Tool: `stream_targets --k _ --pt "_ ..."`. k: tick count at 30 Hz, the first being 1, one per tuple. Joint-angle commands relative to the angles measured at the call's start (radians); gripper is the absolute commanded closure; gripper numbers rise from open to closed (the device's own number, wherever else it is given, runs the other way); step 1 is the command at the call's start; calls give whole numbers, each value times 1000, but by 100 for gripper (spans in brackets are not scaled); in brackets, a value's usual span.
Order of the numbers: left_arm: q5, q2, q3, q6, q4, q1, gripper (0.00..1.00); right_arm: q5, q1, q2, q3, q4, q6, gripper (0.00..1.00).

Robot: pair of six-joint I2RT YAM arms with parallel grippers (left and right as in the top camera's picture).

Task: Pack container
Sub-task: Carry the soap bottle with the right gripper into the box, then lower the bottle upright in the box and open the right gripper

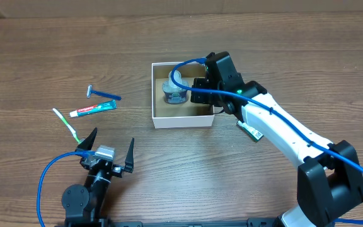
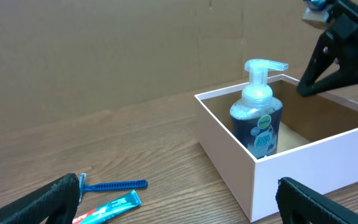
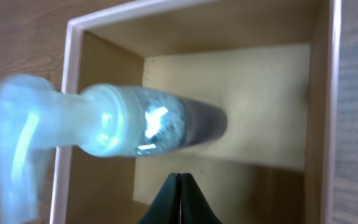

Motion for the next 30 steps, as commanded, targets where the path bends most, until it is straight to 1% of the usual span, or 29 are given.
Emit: stream_targets --k 1,4,8,15,18,22,30 --pt "8 -6 -3 11 1 5 0 -34 0 -21 -54 61 91 96" --pt "8 -6 -3 11 1 5 0 -54 3 -19 -76 92 133 96" --pt "8 -6 -3 11 1 5 0 -60 46 -19 -124 172 184 96" --pt "8 -6 -3 11 1 5 0 -58 90 61 -132 250 257 96" --pt "8 -6 -3 11 1 5 0 -11 90 65 -132 261 280 96" --pt "8 -6 -3 11 1 5 0 -11 91 129 -132 365 322 96" --pt "8 -6 -3 11 1 5 0 5 90 177 -132 508 308 96"
